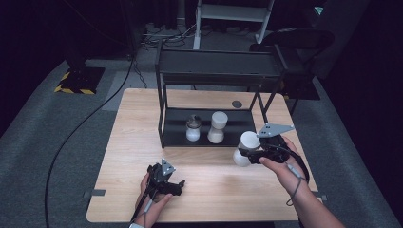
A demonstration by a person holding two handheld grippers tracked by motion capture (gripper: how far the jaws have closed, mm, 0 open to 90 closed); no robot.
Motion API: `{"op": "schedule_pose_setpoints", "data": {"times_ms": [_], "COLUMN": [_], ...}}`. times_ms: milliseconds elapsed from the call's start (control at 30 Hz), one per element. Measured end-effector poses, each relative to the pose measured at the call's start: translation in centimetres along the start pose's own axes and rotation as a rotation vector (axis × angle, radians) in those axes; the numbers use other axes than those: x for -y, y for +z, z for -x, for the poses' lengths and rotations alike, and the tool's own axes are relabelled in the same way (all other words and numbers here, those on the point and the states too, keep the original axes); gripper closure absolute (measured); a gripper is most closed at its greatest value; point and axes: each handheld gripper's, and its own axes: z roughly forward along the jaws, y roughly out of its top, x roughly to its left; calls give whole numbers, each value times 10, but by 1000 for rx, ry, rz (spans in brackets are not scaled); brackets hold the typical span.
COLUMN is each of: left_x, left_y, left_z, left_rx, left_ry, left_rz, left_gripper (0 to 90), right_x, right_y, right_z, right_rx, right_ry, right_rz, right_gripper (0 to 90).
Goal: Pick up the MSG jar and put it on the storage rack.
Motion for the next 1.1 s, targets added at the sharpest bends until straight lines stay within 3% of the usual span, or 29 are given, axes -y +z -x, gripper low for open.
{"op": "schedule_pose_setpoints", "data": {"times_ms": [200,433,1100], "left_x": [-1,-1,-1], "left_y": [1,1,1], "left_z": [0,0,0], "left_rx": [1,1,0], "left_ry": [0,0,-1], "left_rz": [-2,-2,-3], "left_gripper": [25,25,25], "right_x": [-5,-12,-25], "right_y": [11,23,67], "right_z": [15,24,52], "right_rx": [22,38,79], "right_ry": [24,11,55], "right_rz": [-2,-3,-34], "right_gripper": [340,340,340]}}
